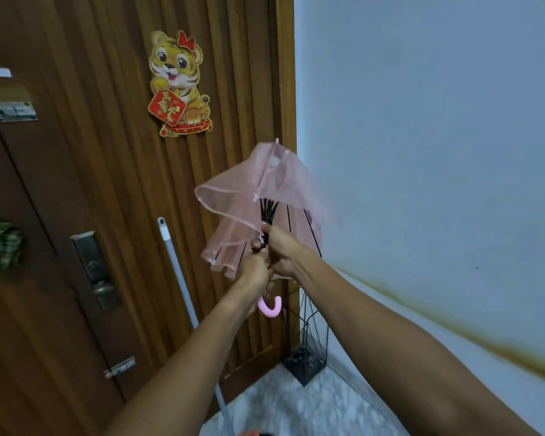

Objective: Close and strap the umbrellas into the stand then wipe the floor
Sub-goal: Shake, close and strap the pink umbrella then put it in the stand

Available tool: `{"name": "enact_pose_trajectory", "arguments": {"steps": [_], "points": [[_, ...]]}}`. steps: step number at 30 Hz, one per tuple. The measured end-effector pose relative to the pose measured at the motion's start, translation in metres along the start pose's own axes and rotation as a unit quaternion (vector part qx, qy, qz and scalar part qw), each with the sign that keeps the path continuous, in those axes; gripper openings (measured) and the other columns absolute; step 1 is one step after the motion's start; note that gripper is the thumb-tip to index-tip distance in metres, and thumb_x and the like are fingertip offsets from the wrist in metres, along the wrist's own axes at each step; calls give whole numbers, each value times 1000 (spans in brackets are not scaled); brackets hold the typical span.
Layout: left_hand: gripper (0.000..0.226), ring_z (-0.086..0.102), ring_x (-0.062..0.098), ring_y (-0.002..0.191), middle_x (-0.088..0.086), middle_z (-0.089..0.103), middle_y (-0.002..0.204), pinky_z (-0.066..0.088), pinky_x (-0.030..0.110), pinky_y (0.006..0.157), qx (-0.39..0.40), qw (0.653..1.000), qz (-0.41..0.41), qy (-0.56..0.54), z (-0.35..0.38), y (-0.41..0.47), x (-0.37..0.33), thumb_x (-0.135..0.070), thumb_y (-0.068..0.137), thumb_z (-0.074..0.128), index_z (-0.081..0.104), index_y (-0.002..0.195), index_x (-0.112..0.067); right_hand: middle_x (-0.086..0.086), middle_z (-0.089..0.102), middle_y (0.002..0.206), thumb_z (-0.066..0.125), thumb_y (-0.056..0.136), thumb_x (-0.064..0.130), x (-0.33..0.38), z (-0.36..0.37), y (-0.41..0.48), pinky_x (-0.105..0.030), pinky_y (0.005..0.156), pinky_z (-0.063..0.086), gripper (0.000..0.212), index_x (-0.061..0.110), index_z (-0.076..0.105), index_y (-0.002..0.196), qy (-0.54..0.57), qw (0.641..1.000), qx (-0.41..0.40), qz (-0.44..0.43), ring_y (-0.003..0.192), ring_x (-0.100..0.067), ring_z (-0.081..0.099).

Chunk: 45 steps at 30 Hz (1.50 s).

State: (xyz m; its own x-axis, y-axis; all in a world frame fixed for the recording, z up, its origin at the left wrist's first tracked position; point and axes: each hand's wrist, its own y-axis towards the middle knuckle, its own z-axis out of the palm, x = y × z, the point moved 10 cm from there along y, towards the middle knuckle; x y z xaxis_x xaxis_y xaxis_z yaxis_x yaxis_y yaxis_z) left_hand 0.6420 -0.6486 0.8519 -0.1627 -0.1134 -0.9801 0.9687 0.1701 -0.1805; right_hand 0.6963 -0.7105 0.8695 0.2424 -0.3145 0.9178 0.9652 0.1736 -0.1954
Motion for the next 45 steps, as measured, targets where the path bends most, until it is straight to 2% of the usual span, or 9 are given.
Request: {"name": "enact_pose_trajectory", "arguments": {"steps": [4, 17, 22, 26, 30, 33, 39, 42, 45], "points": [[36, 49, 10, 64, -7, 52, 69, 52, 38, 79, 29, 998, 20, 44, 4, -3, 2, -15, 105, 43, 48, 71, -26, -1, 49, 46, 37, 102, 19, -15, -10, -4, -31, 54, 30, 39, 15, 47, 64, -53, 998, -28, 15, 53, -19, 39], [41, 44, 20, 51, 5, 50, 57, 37, 20, 43, -8, 1000, -14, 6, -21, 12, 10, -13, 98, 44, 52, 57, -15, -5, 70, 85, 44, 105, 29, -47, -34, -56, -28, 65, 51, 27, 16, 67, 101, -244, 962, 110, 45, 68, -17, 63], [28, 37, 24, 62, 10, 42, 78, 35, 18, 37, -53, 992, -33, 110, -47, 19, 31, -28, 100, 44, 58, 89, -7, -6, 65, 80, 54, 92, 26, 25, -116, -61, -35, 68, 52, 22, 11, 70, 87, -196, 955, -202, -97, 69, -20, 60], [36, 34, 20, 54, 6, 38, 67, 34, 25, 48, -31, 990, 14, 136, -24, 3, 39, -35, 99, 44, 59, 78, -12, -9, 56, 137, 57, 88, 67, 37, -86, -51, -54, 110, 41, 77, 15, 50, 145, -182, 973, -134, -48, 129, -33, 52], [39, 51, 32, 69, 14, 57, 72, 32, 32, 70, 7, 979, 127, 161, 14, -28, 23, -39, 94, 46, 69, 78, -11, -9, 69, 122, 81, 50, 79, 22, -46, -24, -50, 91, 56, 108, 17, 55, 135, -77, 996, -45, -5, 105, -33, 69], [34, 52, 27, 76, 8, 60, 72, 32, 32, 66, 13, 965, 184, 185, 19, -41, 12, -44, 84, 51, 66, 64, -20, -8, 71, 87, 90, 64, 34, 21, -58, -14, -27, 54, 54, 65, 2, 65, 114, -49, 989, -133, -52, 64, -22, 68], [48, 70, 28, 90, 5, 76, 92, 53, 49, 90, 197, 866, 128, 441, 23, -47, 20, -62, 81, 56, 78, 81, -20, -3, 64, 71, 66, 73, 18, 44, -80, -24, -29, 54, 51, 14, 13, 62, 86, -191, 951, -183, -158, 64, -23, 64], [61, 66, 21, 61, -6, 66, 56, 54, 40, 69, -30, 896, 234, 377, -22, -48, -40, -72, 73, 55, 67, 59, -14, -1, 57, 60, 61, 78, 13, 52, -79, -31, -23, 47, 43, 4, 14, 60, 75, -278, 937, -131, -165, 51, -18, 55], [55, 68, 20, 87, -7, 72, 91, 55, 43, 87, -115, 954, 191, 198, -49, -32, -61, -81, 70, 55, 66, 85, -29, -4, 61, 62, 63, 78, 12, 50, -65, -41, -30, 54, 49, 4, 9, 65, 81, -338, 926, -57, -156, 53, -18, 59]]}}
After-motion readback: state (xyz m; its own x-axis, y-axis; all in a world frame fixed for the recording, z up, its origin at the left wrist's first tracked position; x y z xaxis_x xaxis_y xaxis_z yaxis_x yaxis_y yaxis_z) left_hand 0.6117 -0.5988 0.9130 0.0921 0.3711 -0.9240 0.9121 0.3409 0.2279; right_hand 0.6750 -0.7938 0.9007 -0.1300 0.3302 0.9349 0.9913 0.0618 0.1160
